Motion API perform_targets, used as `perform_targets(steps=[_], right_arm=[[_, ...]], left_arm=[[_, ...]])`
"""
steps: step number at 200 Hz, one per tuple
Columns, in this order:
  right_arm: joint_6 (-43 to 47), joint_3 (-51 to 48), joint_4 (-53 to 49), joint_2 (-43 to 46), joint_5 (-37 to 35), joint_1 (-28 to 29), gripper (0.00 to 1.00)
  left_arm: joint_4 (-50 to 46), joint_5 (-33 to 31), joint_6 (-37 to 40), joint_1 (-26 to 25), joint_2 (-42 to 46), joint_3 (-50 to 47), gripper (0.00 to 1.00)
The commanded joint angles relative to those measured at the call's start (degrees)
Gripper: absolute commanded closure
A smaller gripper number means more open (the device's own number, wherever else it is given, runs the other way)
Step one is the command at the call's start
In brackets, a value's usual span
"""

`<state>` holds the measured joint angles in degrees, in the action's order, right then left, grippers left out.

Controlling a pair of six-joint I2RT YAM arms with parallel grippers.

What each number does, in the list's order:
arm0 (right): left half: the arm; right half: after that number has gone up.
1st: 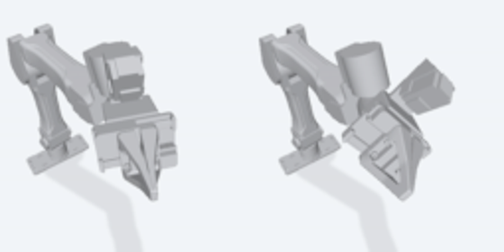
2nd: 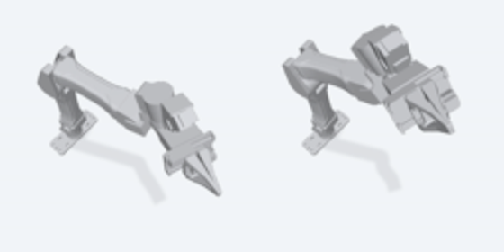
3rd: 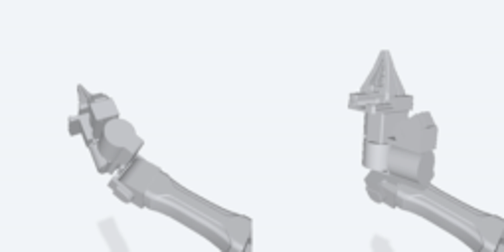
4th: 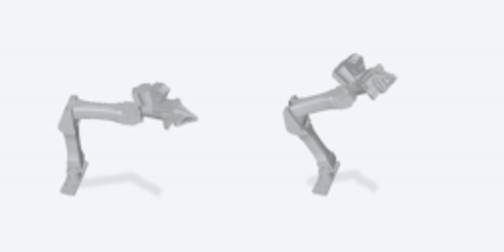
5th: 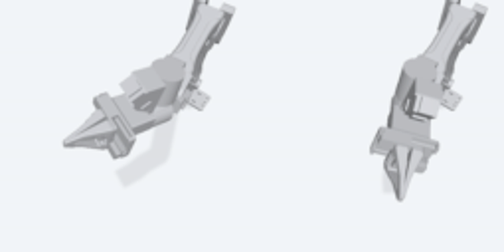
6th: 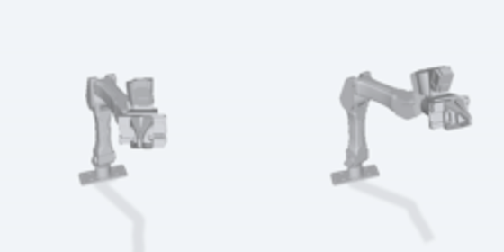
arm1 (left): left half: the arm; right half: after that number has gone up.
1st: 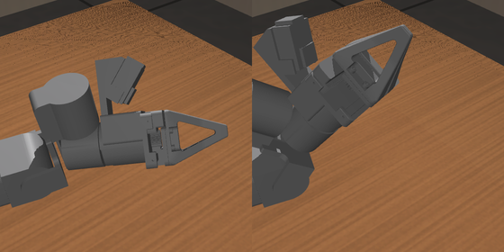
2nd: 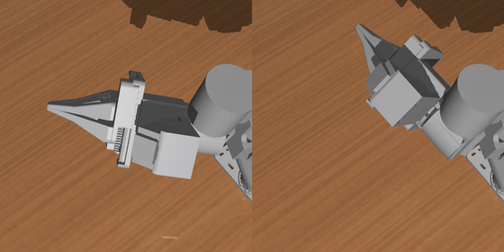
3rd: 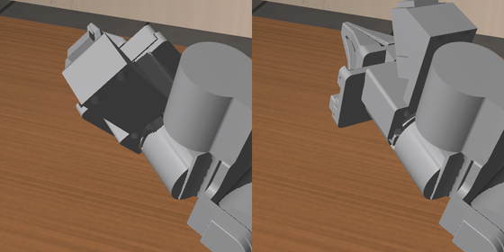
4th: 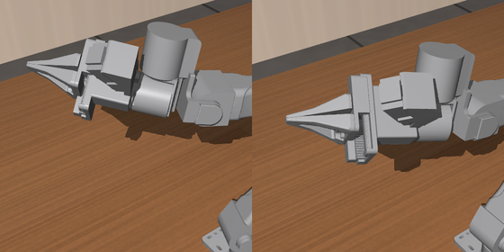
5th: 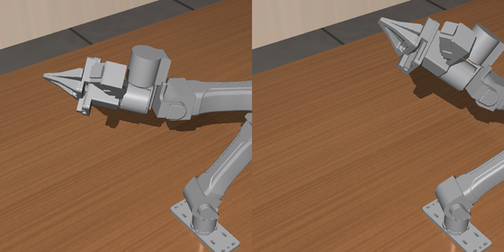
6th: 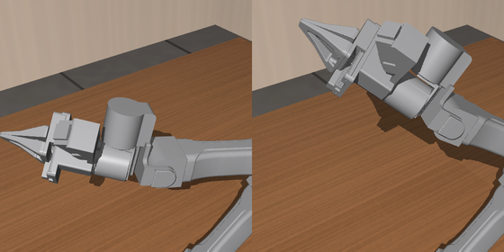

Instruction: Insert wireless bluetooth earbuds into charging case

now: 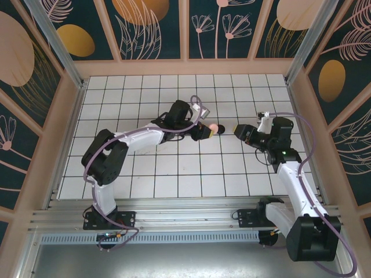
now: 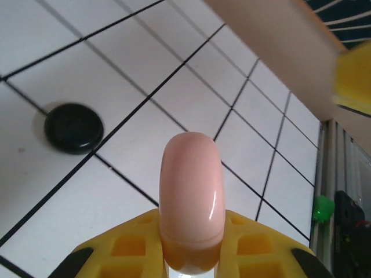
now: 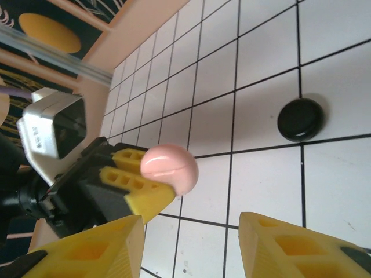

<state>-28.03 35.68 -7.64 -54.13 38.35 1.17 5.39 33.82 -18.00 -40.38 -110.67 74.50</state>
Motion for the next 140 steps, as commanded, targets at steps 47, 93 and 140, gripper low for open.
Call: perform_targets(steps=[47,93,140], right_arm=[[-4.4,-3.2,0.0,4.8,-3.0,0.0,0.53],[-4.3,-2.9,-0.5,5.5,-3.3,0.1,0.53],[-4.5,-3.0,0.1,5.2,-2.9,0.2,0.53]], left_arm=[[-18.1,-7.4,-12.9,2.7,-12.5,14.7,0.93],[-22.4,-7.8,-15.0,4.0,-17.4,19.4,0.90],[-23.6,-7.4,-15.9,4.1,-20.2,22.5,0.84]])
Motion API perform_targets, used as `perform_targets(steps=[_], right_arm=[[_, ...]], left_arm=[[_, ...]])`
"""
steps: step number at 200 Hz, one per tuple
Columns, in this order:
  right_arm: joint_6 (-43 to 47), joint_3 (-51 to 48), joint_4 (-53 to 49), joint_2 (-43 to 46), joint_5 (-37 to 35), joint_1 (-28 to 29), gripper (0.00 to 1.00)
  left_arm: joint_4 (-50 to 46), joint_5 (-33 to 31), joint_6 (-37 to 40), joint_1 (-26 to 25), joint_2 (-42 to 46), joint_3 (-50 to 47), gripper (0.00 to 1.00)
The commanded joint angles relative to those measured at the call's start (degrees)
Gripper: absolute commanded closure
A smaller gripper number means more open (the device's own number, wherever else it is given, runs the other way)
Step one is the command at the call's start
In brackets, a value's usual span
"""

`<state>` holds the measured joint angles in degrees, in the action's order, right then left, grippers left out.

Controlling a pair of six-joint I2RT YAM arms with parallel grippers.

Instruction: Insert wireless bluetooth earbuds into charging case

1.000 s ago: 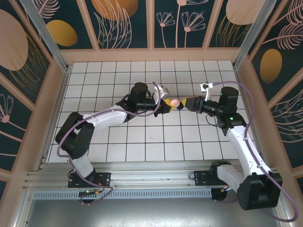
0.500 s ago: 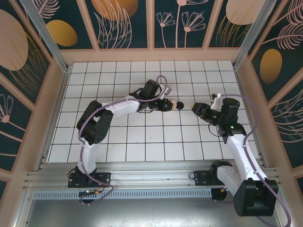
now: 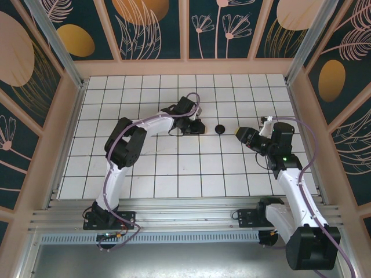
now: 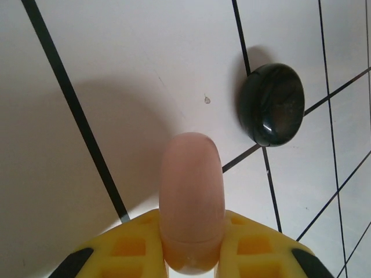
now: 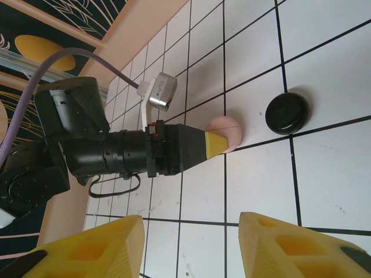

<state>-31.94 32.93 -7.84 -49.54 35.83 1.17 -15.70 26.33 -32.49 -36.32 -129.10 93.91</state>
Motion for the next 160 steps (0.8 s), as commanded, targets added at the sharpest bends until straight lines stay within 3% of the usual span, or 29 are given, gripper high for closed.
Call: perform_targets(steps=[1,50,79,92,99,129,156,160], right_arm=[[-0.6,-0.2,0.3,0.7,-0.3,0.2,0.53],[-0.1,0.9,-1.2,1.1,-1.5,0.3,0.52],[0.7,1.4,-1.0,1.0,-2.7,0.2,0.51],[1.4,1.8,-1.0,0.8,-4.4,0.2,0.49],[2.2,2.1,-0.9,0.7,-5.6,0.1,0.47],[7.2,2.7,1.7,0.1,-15.1,-0.9,0.28],[13.0,1.2,6.1,-0.9,-24.6,-3.6,0.20],[13.8,0.7,7.1,-0.9,-25.9,-4.3,0.09]], left_arm=[[-2.6,0.0,-1.4,0.0,-1.8,3.2,0.84],[-6.5,-5.1,0.3,0.9,-1.5,4.6,0.48],[-8.5,-8.5,2.1,1.8,0.5,4.4,0.39],[-9.2,-10.9,3.1,2.2,2.4,4.1,0.25],[-9.6,-12.3,3.6,2.5,3.6,3.9,0.03],[-9.9,-22.2,6.7,4.1,12.3,1.5,0.02],[-4.2,-36.7,10.0,6.0,25.5,-8.8,0.01],[-2.7,-39.0,10.5,6.4,27.8,-11.3,0.02]])
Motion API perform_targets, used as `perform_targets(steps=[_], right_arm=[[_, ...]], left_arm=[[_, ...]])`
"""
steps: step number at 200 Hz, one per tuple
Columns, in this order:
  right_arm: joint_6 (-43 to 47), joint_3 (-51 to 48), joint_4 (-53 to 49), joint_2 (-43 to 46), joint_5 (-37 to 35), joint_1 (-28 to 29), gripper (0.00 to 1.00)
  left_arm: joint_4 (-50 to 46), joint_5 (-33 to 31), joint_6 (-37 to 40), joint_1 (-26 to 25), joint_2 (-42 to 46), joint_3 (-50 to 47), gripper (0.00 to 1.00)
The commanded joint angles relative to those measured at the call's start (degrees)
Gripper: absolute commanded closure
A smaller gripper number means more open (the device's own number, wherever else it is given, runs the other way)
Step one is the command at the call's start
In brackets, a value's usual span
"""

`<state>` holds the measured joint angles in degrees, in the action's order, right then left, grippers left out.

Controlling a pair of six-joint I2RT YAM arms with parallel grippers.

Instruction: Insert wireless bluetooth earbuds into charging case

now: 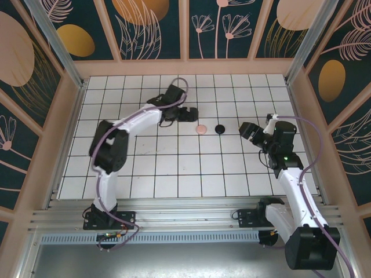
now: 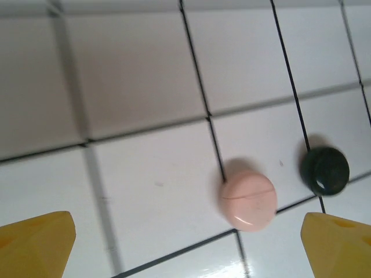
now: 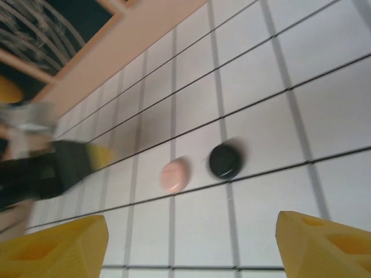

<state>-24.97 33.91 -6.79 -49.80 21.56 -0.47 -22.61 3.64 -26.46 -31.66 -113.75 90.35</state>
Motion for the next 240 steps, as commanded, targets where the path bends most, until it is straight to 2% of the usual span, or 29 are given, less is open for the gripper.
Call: perform_targets(steps=[1,6,23,40,73,94,108,128,142,155,171,186,195,202,209,215,223,229,240], right_arm=[[7.1,-0.4,6.3,-0.7,-11.9,-2.8,0.05],[8.0,-1.2,7.6,-0.8,-13.0,-3.8,0.01],[11.1,-3.8,12.4,-1.5,-14.8,-7.5,0.01],[13.6,-7.5,19.0,-2.0,-15.9,-10.8,0.01],[17.2,-16.3,34.3,-4.0,-16.7,-14.4,0.01],[17.2,-22.0,45.1,-6.6,-16.7,-15.4,0.01],[16.1,-25.1,51.7,-9.1,-16.6,-15.5,0.01],[13.9,-27.7,60.1,-14.1,-15.4,-15.5,0.01],[13.5,-26.6,61.5,-16.7,-13.9,-15.1,0.01],[14.0,-26.4,65.3,-19.3,-13.3,-14.2,0.01],[14.8,-25.0,68.6,-23.0,-13.7,-12.9,0.01],[16.3,-23.1,71.2,-26.8,-14.1,-11.2,0.01],[16.5,-21.4,71.2,-29.5,-14.2,-10.1,0.01],[17.0,-20.9,73.3,-32.2,-14.0,-9.1,0.01],[19.0,-19.9,73.3,-33.3,-14.7,-7.3,0.01],[20.5,-18.8,70.5,-33.4,-16.7,-5.4,0.01],[22.7,-19.4,73.5,-35.5,-17.3,-3.4,0.01],[23.7,-19.4,76.1,-37.7,-16.4,-2.9,0.01],[23.6,-19.1,74.8,-37.4,-16.2,-3.1,0.01]], left_arm=[[4.7,-17.0,4.5,1.8,13.3,-8.3,0.02],[6.7,-20.3,4.6,2.1,16.8,-11.7,0.01],[14.5,-31.0,4.8,3.6,26.7,-24.0,0.02],[21.3,-39.0,4.4,5.9,35.0,-35.7,0.02],[37.3,-50.1,10.5,10.3,44.6,-53.2,0.01],[48.7,-52.3,14.0,12.5,47.1,-61.8,0.02],[57.4,-52.5,16.3,13.6,46.8,-67.4,0.01],[65.9,-50.7,15.2,15.5,44.6,-73.6,0.01],[72.6,-49.5,14.9,16.8,41.9,-76.6,0.01],[72.7,-47.9,15.0,17.8,40.9,-76.0,0.01],[89.0,-43.5,19.6,19.0,38.0,-79.6,0.01],[92.0,-43.4,23.6,19.5,34.8,-78.4,0.01],[100.2,-40.7,26.3,20.1,32.3,-80.1,0.01],[101.7,-40.1,25.2,20.6,30.0,-80.6,0.01],[107.2,-39.7,26.2,21.1,27.8,-81.2,0.01],[105.7,-39.6,25.6,21.0,28.4,-80.9,0.01],[101.4,-38.5,24.4,21.5,30.3,-80.7,0.01],[102.6,-35.8,23.9,22.7,30.0,-81.2,0.01],[103.0,-32.3,23.4,24.0,30.2,-81.7,0.01]])
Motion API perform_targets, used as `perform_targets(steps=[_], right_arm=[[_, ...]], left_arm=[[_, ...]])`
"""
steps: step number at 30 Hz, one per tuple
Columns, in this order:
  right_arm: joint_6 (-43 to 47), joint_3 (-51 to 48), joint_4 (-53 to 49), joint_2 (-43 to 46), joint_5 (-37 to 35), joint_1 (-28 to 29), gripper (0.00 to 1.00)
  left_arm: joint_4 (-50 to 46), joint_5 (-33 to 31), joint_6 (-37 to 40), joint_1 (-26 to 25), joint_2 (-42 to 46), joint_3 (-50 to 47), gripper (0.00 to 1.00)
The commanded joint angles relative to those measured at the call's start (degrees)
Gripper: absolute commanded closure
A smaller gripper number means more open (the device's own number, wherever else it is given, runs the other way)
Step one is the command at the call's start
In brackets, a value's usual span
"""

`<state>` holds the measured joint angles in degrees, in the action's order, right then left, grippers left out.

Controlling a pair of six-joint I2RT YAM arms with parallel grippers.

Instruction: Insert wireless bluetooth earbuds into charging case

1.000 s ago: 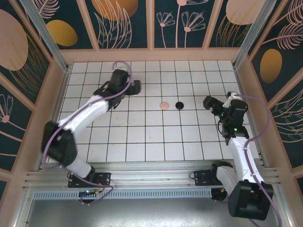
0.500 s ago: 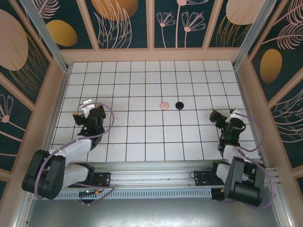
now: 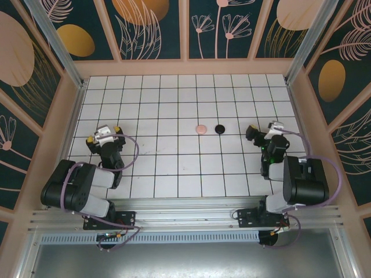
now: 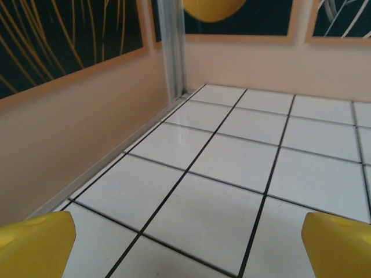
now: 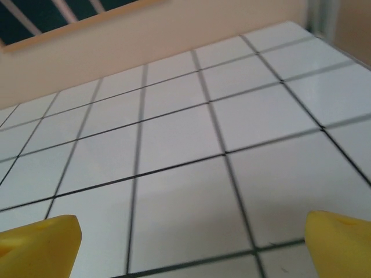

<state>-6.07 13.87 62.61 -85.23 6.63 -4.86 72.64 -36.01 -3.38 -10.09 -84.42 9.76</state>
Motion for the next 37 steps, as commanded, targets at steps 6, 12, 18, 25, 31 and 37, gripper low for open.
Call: perform_targets(steps=[6,12,18,25,31,37], right_arm=[[5.2,0.5,6.8,-2.7,-1.9,1.8,0.01],[5.1,0.3,7.4,-2.9,-2.3,1.8,0.01],[4.9,0.1,7.7,-2.9,-1.8,1.6,0.01],[4.9,0.1,7.8,-2.9,-1.9,1.7,0.01],[4.9,0.1,7.8,-2.9,-1.9,1.7,0.01],[5.0,0.0,7.8,-2.9,-1.9,1.7,0.01]], left_arm=[[7.9,12.6,-0.7,4.6,-3.1,0.5,0.01],[2.5,17.0,-3.6,8.2,-2.7,2.6,0.01],[2.8,17.3,-3.4,8.2,-2.6,2.3,0.01],[2.8,17.2,-3.4,8.2,-2.6,2.4,0.01],[2.3,17.3,-3.4,8.2,-2.9,2.8,0.01],[2.8,17.3,-3.4,8.2,-2.6,2.4,0.01]])
